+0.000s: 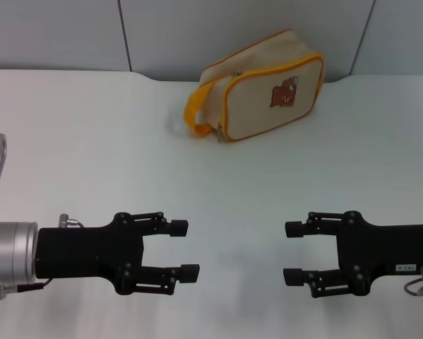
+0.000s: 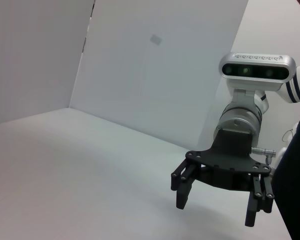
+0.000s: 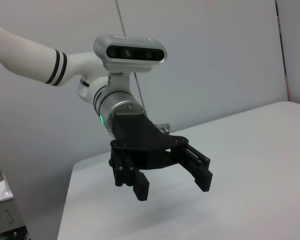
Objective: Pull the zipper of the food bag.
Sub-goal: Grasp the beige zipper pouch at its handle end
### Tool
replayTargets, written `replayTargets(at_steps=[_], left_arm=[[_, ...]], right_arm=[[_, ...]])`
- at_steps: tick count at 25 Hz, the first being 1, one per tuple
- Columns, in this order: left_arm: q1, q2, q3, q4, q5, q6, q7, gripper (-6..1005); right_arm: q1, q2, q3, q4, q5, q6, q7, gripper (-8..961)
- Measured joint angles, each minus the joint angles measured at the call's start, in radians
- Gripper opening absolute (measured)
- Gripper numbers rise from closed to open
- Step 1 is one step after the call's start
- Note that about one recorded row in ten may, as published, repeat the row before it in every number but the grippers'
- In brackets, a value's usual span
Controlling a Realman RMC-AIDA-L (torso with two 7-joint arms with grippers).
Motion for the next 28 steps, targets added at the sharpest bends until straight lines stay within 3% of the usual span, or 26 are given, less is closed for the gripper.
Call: replayTargets(at_steps=[14,17,20,24,25,28], left_arm=[[-0.002,-0.006,-0.006,0.004,0.010,-0.011,0.008,812],[0.000,-0.012,-0.047,0.006,0.002,-0.044,0.033,812],[-0.018,-0.032,-0.159,0.003,-0.018,-0.129,0.082,812],[-0.047,-0.034,-0.187,-0.036,-0.086,-0.226,0.140,812],[-0.085,-0.035,-0.189,-0.085,-0.165,-0.326,0.194,812],[-0.122,-0.038,-0.186,-0.122,-0.221,-0.416,0.229,812]], right_arm=[[-0.004,0.000,0.008,0.005,0.002,0.000,-0.008,780],[-0.020,0.000,0.017,0.012,0.011,0.000,-0.027,780],[-0.035,0.003,0.026,0.013,0.013,0.000,-0.042,781],[-0.045,0.003,0.038,0.013,0.013,0.000,-0.043,781],[-0.051,0.003,0.049,0.012,0.013,0.005,-0.044,781],[-0.059,0.003,0.052,0.012,0.013,0.014,-0.044,780]])
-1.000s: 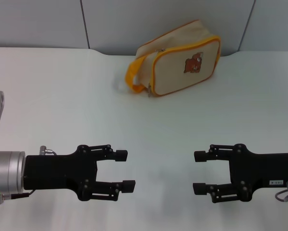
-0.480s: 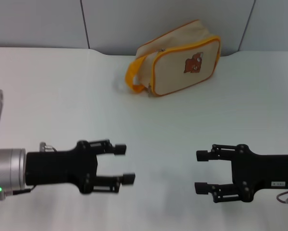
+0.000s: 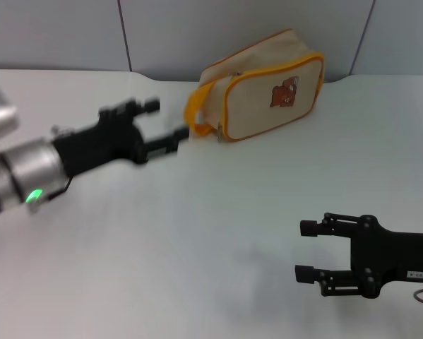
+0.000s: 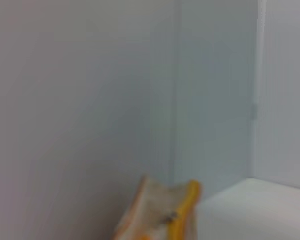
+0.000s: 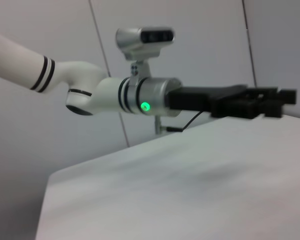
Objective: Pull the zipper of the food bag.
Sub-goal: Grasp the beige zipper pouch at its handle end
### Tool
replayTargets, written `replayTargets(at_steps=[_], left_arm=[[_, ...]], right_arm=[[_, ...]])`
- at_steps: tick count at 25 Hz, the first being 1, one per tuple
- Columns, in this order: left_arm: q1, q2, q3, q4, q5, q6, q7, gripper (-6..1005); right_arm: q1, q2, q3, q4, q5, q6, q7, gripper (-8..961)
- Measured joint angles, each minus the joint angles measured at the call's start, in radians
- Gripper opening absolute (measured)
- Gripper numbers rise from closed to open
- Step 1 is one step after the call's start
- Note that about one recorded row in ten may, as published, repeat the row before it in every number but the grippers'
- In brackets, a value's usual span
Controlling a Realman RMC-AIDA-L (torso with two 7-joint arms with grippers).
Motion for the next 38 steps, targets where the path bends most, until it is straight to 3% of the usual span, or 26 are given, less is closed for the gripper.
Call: replayTargets(at_steps=[7,11,22,32,38], left_arm=[[-0.201,-0.005,-0.001,-0.166,-0.040,-0.377,0.054,813],[-0.257,-0.006,0.002,-0.216,-0.040,-0.465,0.054,813],[-0.384,-0.007,-0.028,-0.334,-0.042,-0.613,0.074,813],[-0.444,-0.006,-0.059,-0.377,-0.042,-0.701,0.087,813],[-0.445,-0.007,-0.140,-0.408,-0.042,-0.705,0.189,625]], right_arm=[[-0.027,0.000,0.021,0.000,-0.002,0.046,-0.001,780],[-0.035,-0.002,0.023,0.000,-0.002,0.047,-0.001,780],[-0.060,-0.006,0.030,0.000,-0.001,0.047,-0.002,781],[-0.064,-0.008,0.041,-0.002,0.000,0.040,-0.002,781],[-0.064,-0.008,0.042,-0.004,0.000,0.038,-0.002,781]])
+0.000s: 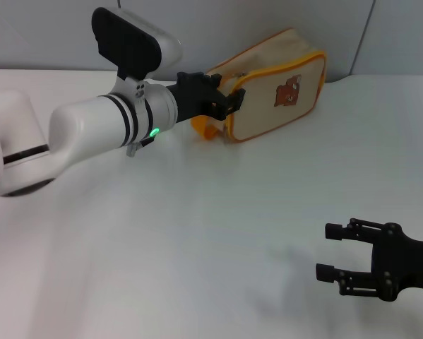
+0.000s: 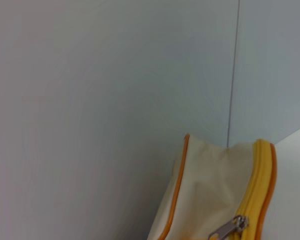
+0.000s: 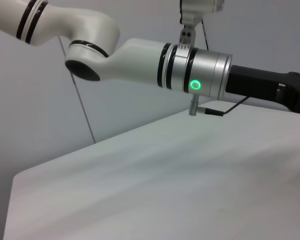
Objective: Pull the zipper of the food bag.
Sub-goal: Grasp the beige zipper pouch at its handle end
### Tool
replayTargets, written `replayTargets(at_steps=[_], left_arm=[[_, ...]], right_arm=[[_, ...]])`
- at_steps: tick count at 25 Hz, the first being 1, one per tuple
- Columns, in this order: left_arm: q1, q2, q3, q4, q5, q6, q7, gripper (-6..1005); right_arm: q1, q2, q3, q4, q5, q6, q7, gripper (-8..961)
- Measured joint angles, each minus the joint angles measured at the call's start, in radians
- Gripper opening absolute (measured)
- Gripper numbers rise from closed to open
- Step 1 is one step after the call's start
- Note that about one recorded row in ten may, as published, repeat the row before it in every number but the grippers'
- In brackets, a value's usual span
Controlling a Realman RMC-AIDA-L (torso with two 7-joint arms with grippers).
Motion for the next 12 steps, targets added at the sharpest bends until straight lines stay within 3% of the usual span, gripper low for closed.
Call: replayTargets(at_steps=[4,12], left_arm=[[0.002,0.000,-0.096,-0.043,0.007,-0.010,0.117,469],[0.002,0.000,-0.112,-0.055,0.008,-0.015,0.123,275]], right_arm=[[-0.001,0.000,0.000,-0.002,-0.002,0.000,0.000,780],[-0.005,-0.003,0.000,-0.004,-0.002,0.000,0.001,781]])
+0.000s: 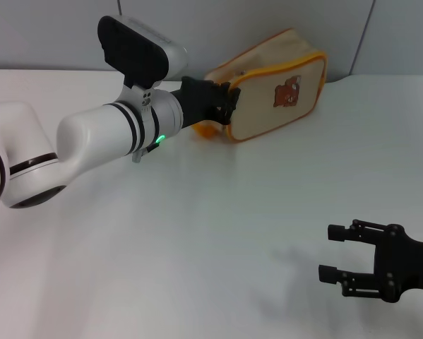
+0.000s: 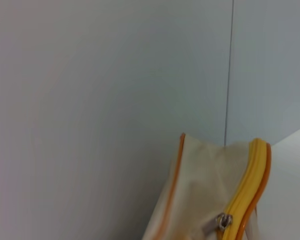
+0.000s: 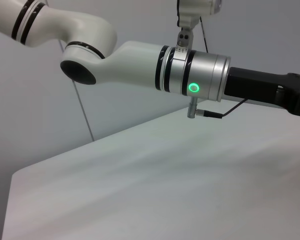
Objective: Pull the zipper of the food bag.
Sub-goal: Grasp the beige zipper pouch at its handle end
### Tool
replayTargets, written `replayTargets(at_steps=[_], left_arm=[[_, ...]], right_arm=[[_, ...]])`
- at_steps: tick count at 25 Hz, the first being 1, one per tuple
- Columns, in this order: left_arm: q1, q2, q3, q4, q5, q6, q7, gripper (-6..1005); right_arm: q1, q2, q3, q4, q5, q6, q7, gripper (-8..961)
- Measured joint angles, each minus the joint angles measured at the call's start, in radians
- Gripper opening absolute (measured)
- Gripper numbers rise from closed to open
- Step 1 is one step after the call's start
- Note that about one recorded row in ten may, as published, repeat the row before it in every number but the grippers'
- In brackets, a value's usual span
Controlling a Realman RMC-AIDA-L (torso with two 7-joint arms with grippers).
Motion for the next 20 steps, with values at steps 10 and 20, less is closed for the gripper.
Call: replayTargets(at_steps=[10,20], left_arm=[[0.005,0.000,0.007,-0.002,0.036,0.009,-0.012,85],[0.121,0.006,0.011,0.124,0.231,0.233,-0.272,82]], right_arm=[[-0.001,0.000,0.000,0.000,0.001,-0.002,0.001,781],[-0.001,-0.021,0.004,-0.001,-0.001,-0.057,0.005,780]])
